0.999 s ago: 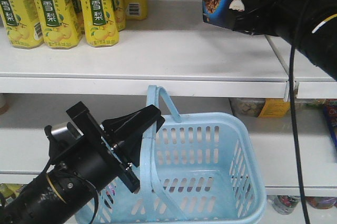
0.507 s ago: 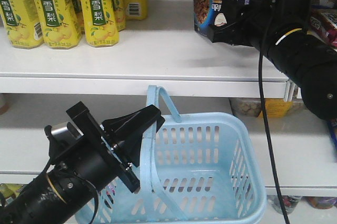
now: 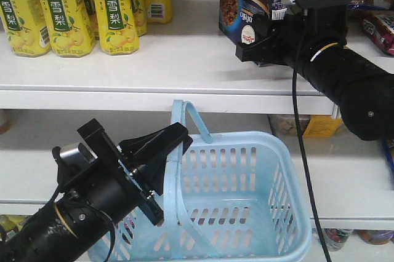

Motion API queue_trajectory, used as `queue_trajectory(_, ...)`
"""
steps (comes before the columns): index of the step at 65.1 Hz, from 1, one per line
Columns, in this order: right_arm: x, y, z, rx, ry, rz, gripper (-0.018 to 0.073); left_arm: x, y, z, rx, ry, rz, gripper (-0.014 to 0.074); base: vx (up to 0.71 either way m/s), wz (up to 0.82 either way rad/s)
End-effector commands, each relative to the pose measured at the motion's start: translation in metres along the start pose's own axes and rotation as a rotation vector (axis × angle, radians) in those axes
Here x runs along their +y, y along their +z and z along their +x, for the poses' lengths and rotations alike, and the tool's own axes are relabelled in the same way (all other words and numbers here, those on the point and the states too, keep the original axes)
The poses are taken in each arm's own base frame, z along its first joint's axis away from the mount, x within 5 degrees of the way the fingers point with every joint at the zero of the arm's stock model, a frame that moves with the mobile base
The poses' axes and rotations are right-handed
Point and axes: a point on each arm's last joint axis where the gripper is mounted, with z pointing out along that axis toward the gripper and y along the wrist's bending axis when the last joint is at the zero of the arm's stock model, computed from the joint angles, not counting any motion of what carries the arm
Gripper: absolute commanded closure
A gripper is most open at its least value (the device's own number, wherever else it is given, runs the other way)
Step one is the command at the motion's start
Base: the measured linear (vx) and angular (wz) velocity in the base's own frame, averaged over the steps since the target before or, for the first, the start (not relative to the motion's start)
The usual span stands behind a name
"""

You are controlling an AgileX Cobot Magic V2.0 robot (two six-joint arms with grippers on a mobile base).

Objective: Left arm holds basket, right arm returns cookies
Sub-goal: 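Lower the cookie box onto the upper shelf beside the yellow bottles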

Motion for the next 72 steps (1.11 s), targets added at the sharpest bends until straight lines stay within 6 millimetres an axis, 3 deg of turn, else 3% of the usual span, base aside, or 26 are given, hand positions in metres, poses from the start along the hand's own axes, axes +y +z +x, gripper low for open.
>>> queue_trajectory(1, -0.001, -0.006, -0.025, -0.114, -0.02, 0.003, 0.0554, -0.04, -0.002, 0.005, 0.036, -0.014, 0.325, 0.0599, 0.0, 0.0)
queue_trajectory(10, -0.001, -0.006, -0.025, -0.109, -0.025, 0.001, 0.0485, -0.04, -0.002, 0.005, 0.036, -0.014, 0.325, 0.0599, 0.0, 0.0)
queue_trajectory(31, 0.0, -0.006, -0.024, -0.109, -0.025, -0.001, 0.0106, -0.04, -0.002, 0.005, 0.036, -0.014, 0.325, 0.0599, 0.0, 0.0)
queue_trajectory(38, 0.0, -0.008, -0.027, -0.111, -0.027, -0.004, 0.0039, -0.04, -0.002, 0.005, 0.036, -0.014, 0.325, 0.0599, 0.0, 0.0)
queue_trajectory(56, 0.001, -0.021, -0.039, -0.122, -0.03, -0.01, 0.0035, -0.04, -0.002, 0.005, 0.036, -0.014, 0.325, 0.0599, 0.0, 0.0)
queue_trajectory(72, 0.001, -0.046, -0.059, -0.13, -0.028, -0.021, 0.0036, -0.04, -0.002, 0.005, 0.036, -0.014, 0.325, 0.0599, 0.0, 0.0)
